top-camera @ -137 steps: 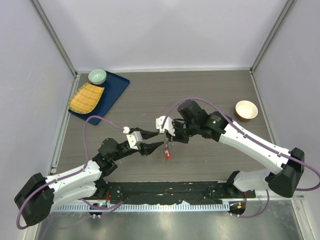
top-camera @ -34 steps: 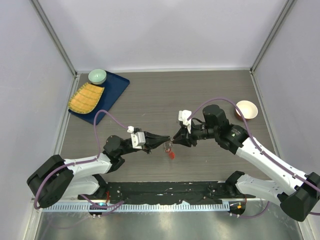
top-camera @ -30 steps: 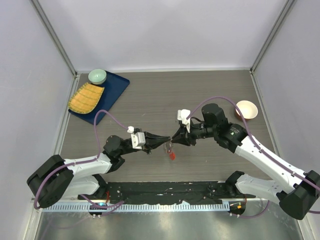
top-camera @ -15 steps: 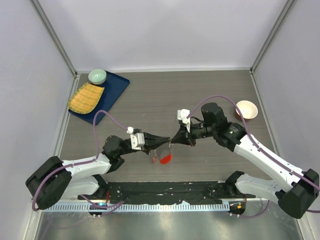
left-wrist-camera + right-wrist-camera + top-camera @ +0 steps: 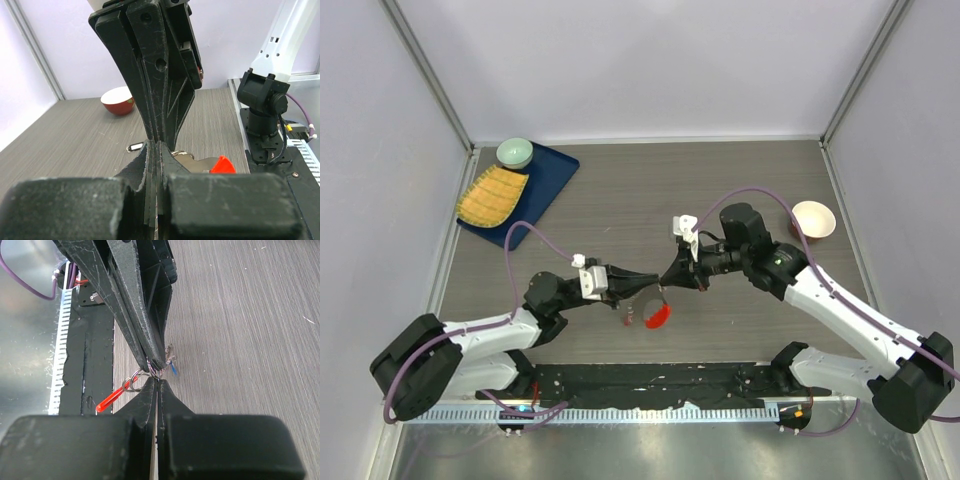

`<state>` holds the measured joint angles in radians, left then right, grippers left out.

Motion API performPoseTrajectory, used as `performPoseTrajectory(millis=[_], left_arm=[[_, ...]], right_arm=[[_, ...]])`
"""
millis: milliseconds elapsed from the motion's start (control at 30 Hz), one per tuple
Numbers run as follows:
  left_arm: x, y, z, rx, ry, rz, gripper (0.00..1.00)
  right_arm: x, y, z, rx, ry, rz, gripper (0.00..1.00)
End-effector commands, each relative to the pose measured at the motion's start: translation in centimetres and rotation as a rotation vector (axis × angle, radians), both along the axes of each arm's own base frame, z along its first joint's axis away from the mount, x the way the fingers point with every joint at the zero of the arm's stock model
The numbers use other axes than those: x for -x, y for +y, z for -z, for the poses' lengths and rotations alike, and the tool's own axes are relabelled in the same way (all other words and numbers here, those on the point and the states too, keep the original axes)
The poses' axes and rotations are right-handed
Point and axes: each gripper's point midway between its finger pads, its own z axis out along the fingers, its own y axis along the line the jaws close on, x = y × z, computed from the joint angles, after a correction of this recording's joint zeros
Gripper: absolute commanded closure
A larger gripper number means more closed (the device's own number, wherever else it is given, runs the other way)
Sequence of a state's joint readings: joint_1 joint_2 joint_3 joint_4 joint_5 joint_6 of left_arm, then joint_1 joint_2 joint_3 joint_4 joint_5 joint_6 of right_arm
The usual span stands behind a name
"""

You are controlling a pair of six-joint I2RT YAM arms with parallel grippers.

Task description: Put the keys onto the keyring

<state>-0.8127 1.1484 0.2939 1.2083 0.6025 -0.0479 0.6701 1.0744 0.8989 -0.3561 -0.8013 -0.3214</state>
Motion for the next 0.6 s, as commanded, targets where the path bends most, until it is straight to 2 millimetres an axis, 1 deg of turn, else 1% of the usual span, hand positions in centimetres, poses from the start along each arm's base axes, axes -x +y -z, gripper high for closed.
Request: performPoseTrajectory(millis=[0, 200, 567], left_arm=[[0.3, 1.2, -5.0, 0.154, -0.135, -0.045, 1.0], [0.4, 1.7, -5.2, 0.158, -0.147, -0.062, 1.0], [0.8, 2.0, -5.7, 0.172, -0.158, -0.059, 1.0]], right_arm=[[0.0, 0.3, 0.3, -0.008, -0.001, 0.005, 0.98], [-0.2, -0.3, 0.8, 0.009, -0.001, 0.041, 0.98], [-0.3, -0.5, 1.5, 0.023, 0.014, 0.054, 0.96]])
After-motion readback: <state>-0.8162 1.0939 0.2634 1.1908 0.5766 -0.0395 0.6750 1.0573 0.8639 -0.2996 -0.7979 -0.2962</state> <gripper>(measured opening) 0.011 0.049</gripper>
